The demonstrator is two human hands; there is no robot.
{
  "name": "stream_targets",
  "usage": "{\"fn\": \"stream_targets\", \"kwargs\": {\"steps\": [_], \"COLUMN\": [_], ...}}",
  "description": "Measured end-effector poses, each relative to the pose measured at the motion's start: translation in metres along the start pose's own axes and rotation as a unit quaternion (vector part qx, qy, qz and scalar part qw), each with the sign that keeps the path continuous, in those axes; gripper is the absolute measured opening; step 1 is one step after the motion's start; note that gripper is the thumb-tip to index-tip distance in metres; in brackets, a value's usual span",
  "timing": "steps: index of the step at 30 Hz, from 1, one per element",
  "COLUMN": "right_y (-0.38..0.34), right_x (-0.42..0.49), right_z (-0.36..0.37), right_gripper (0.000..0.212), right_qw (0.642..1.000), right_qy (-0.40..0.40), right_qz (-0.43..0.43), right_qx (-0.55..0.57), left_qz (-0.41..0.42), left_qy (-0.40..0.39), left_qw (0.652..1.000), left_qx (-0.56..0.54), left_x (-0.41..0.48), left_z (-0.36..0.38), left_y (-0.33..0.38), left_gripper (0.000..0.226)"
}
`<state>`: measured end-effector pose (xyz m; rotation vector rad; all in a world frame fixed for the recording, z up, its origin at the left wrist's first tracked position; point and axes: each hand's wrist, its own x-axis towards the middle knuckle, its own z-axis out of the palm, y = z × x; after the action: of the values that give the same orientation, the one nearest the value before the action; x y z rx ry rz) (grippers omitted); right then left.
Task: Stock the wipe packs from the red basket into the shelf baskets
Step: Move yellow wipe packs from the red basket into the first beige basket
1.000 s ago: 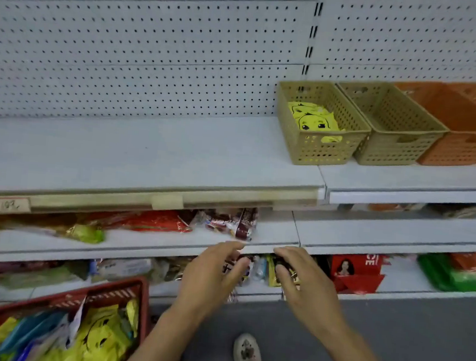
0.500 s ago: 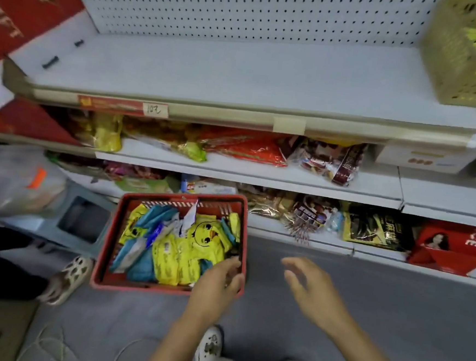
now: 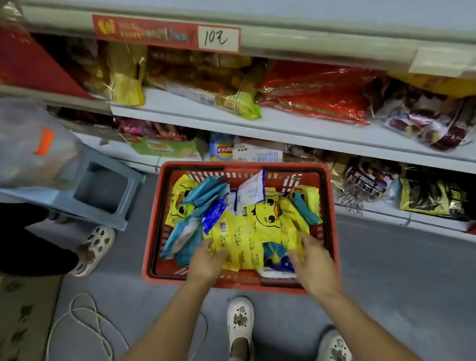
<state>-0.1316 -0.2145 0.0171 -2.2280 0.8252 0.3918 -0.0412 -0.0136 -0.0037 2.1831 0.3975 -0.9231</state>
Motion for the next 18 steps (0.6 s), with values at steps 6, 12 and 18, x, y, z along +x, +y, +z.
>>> {"fn": "stream_targets", "kwargs": {"steps": [6,12,18], "right_y": [0.004,0.010,0.017], "right_x": [0.023,0.031,0.024], "right_z": [0.036,0.046,0.028], "right_gripper": [0.045,0.048,0.028], "right_qw": [0.996,0.995,0.993], "right_qy": [-0.013,0.038,0.045], "right_qz": [0.063,0.051,0.072], "right_qx": [-0.062,-0.078,0.077], "left_qz": [-0.083,-0.100,-0.019], "left_qy": [-0.003,0.021,0.086], "left_qw": [0.996,0.985,0.988], "left_qx": [-0.032,0.140,0.125], "left_x": [0.065,0.073,0.073], "left_z": [0.024,0.044,0.030], "left_y": [-0.005,0.007,-0.008], "left_gripper": [0.076,0.111,0.047]}}
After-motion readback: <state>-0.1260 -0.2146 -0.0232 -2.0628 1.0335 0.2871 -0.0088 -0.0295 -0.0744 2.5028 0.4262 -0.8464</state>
